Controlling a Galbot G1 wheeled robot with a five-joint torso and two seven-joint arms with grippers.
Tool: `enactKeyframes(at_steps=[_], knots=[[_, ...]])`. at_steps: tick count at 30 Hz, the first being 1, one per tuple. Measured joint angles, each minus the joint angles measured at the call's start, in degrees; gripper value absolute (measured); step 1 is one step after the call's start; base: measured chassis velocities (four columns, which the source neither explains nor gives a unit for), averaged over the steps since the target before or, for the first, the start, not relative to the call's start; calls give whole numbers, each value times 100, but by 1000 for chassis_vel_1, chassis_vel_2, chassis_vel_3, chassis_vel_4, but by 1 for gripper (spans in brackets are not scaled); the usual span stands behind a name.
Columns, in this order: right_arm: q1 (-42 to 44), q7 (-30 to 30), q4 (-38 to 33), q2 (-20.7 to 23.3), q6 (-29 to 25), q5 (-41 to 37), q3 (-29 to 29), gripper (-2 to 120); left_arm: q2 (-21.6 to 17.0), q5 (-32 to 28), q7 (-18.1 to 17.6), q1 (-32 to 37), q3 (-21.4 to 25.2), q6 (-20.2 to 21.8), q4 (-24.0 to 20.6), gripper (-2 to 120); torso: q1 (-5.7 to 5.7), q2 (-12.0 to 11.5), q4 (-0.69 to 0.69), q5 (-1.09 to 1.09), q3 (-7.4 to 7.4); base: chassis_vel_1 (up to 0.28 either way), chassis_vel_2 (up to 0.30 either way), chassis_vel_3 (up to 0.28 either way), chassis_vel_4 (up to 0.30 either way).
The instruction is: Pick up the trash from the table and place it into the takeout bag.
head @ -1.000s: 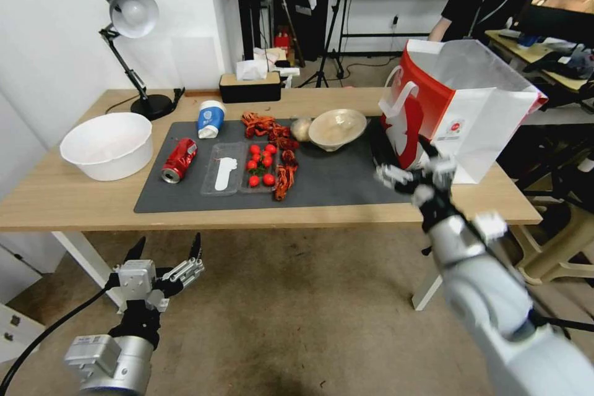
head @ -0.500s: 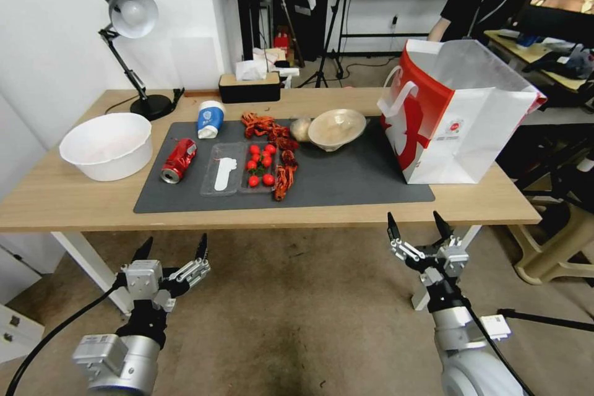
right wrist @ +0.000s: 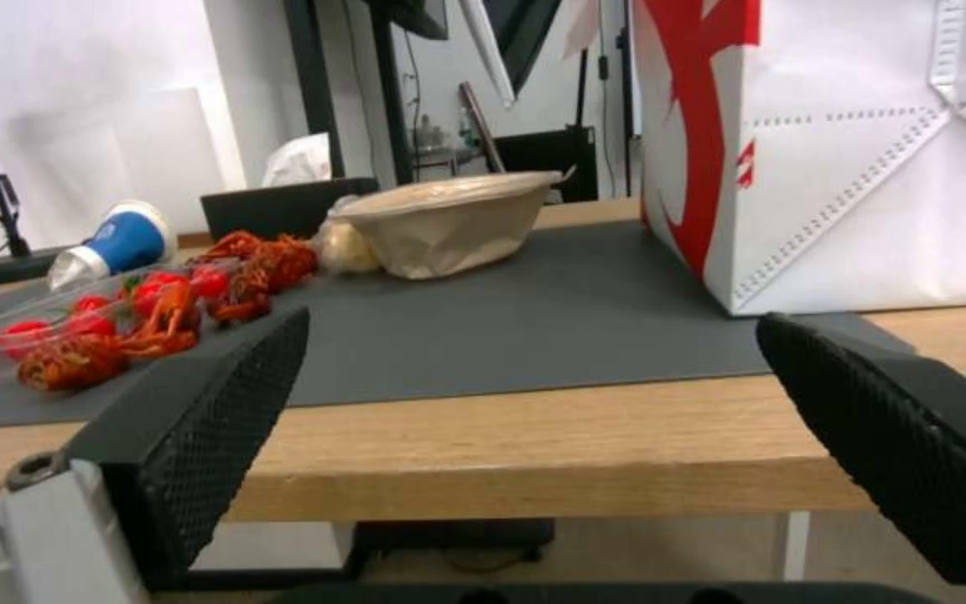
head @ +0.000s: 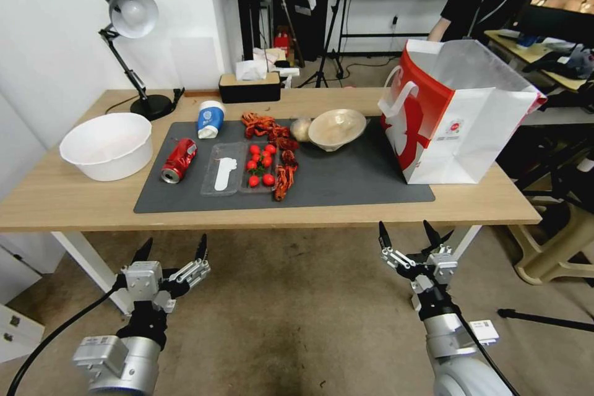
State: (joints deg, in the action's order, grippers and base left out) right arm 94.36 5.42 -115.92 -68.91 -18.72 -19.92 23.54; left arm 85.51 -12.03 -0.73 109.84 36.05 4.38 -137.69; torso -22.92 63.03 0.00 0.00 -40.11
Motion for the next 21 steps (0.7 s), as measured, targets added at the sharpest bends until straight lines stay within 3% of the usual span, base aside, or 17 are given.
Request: enactKeyframes(at_steps=[10,16,21], knots=[[-645,19,-34,70,588,-349,-286,100,-19,-4,0,-40,23,-8,41,100,0,0,0,0,0,0,0,0,0],[-1291,367,-267,66,1362,-1053,-569,100,-38,-9,3,-44,48,-13,52,100,0,0,-1,0,0,0,0,0,0],[-2202,1071,-234,53,2078,-1852,-927,100,-68,-12,10,-108,31,-20,109,100,-1,-1,1,0,-1,0,0,0,0]])
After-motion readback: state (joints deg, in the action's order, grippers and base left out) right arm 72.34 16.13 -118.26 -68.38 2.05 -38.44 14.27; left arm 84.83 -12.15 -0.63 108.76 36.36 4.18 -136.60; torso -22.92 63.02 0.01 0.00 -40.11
